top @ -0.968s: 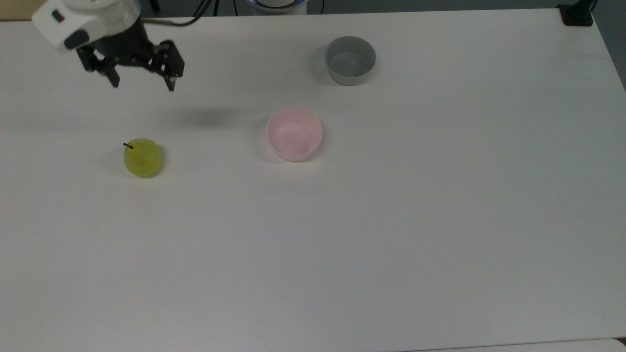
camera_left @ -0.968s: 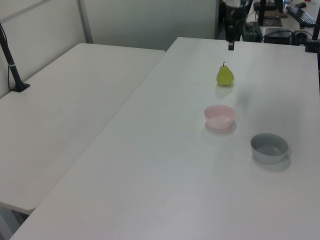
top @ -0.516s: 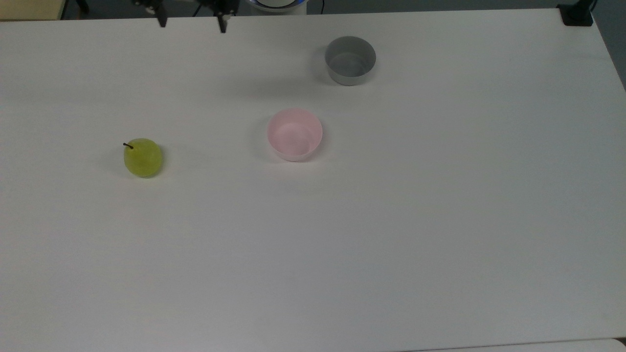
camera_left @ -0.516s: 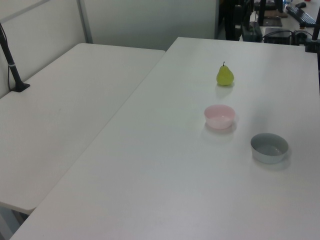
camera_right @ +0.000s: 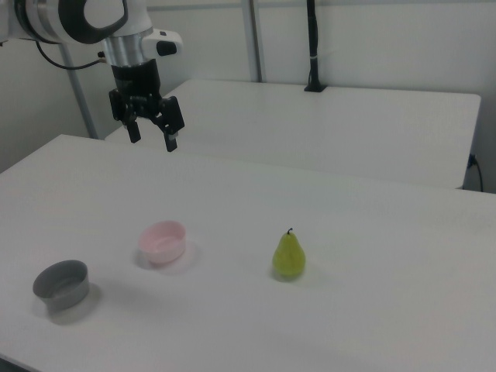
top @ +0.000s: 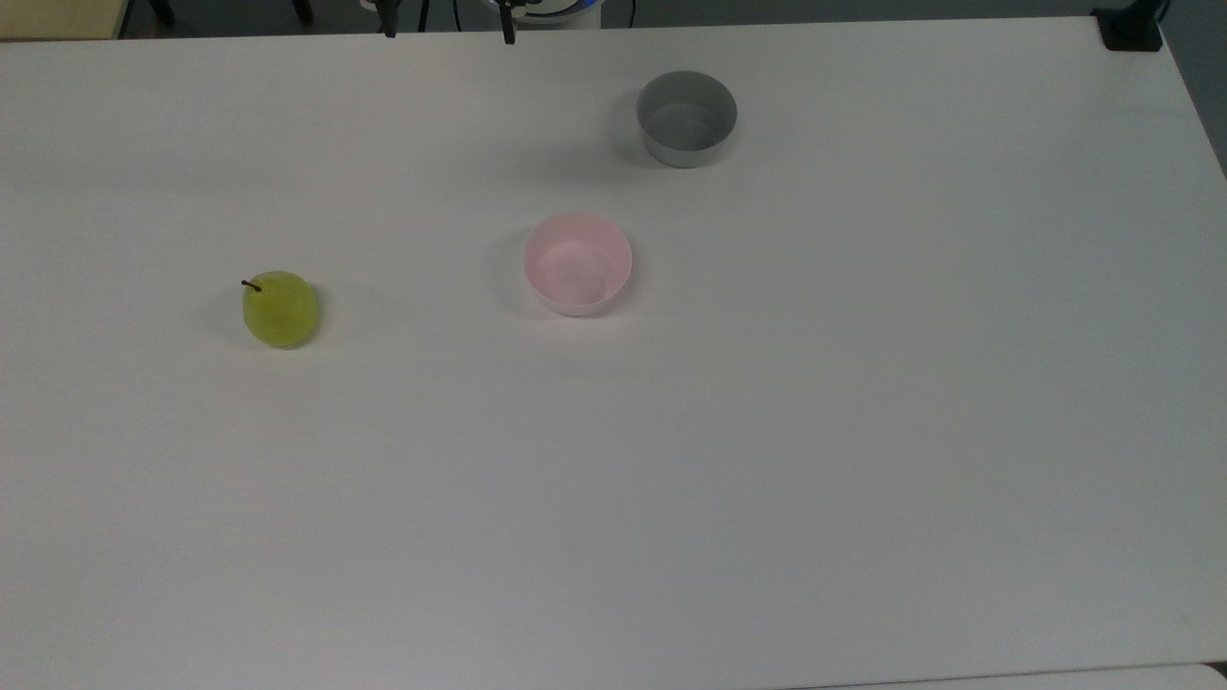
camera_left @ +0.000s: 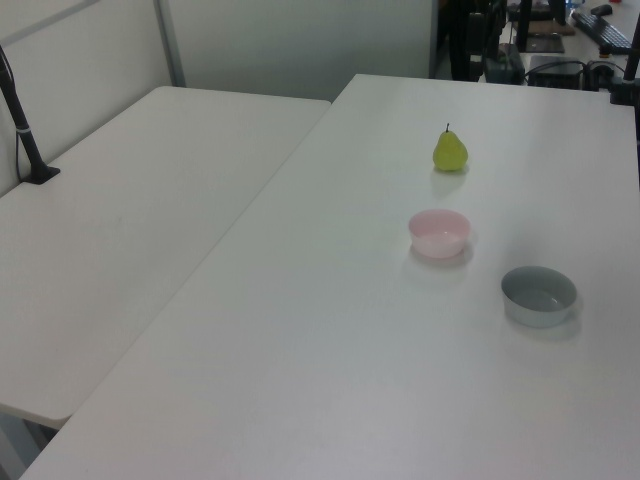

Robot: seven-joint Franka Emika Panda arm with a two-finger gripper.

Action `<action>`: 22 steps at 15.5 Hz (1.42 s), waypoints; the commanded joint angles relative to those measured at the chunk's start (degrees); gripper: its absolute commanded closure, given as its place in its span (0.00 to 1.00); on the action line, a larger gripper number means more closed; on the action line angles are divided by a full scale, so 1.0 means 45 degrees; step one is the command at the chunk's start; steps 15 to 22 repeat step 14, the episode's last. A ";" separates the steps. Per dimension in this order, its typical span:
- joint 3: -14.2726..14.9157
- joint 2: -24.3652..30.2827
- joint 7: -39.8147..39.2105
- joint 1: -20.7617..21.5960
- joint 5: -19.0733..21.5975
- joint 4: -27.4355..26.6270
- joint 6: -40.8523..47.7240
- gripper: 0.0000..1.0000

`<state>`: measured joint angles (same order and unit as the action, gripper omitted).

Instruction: Pick up a pear from the bowl

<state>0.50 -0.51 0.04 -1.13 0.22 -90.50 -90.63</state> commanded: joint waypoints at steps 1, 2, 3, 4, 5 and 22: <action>0.0495 0.0172 -0.1647 0.0368 0.0224 -0.0298 -0.0464 0.00; 0.0495 0.0172 -0.1825 0.0329 0.0243 -0.0298 -0.0639 0.00; 0.0495 0.0172 -0.1807 0.0270 0.0379 -0.0356 -0.0969 0.00; 0.0495 0.0172 -0.1729 0.0270 0.0574 -0.0415 -0.1185 0.00; 0.0495 0.0192 -0.1709 0.0231 0.0614 -0.0435 -0.1284 0.00; 0.0495 0.0211 -0.1670 0.0152 0.0615 -0.0357 -0.1188 0.00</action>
